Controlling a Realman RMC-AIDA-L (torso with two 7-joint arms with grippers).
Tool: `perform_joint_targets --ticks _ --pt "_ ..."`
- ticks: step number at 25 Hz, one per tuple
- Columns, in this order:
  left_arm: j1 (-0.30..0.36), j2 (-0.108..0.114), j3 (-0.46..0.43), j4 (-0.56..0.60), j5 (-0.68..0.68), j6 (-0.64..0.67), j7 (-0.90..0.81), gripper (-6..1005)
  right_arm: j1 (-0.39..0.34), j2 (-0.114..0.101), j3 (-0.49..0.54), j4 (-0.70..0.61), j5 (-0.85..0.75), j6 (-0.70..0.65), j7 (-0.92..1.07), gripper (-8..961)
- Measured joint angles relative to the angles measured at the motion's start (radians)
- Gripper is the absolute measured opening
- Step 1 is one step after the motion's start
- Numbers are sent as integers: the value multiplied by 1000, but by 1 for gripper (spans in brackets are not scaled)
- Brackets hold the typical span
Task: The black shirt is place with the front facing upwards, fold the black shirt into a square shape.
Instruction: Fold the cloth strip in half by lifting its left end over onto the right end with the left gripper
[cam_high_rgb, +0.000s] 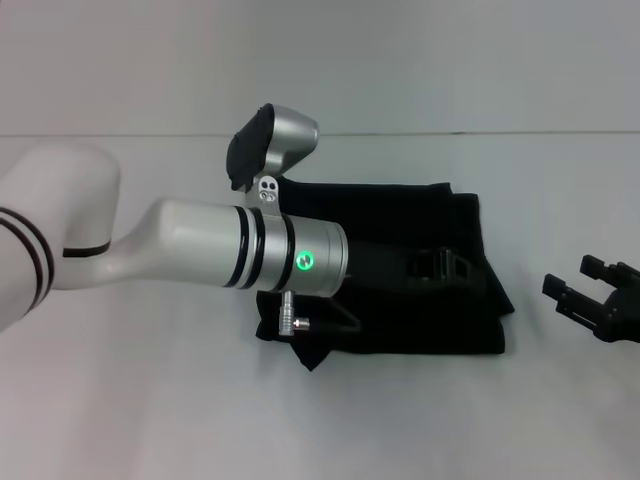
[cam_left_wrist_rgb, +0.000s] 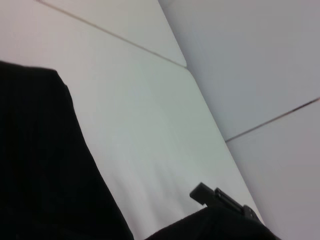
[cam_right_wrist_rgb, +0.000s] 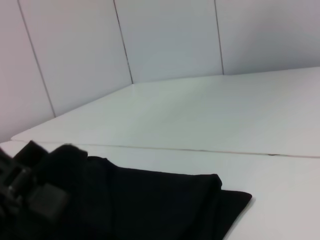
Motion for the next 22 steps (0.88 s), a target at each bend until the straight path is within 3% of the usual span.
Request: perform_joint_targets --ticks 12,22 --pt "-3 0 8 -35 -6 -15 32 46 3 -1 15 0 0 4 0 722" --pt "2 2 4 -59 -25 45 30 321 11 1 39 0 7 31 0 721"
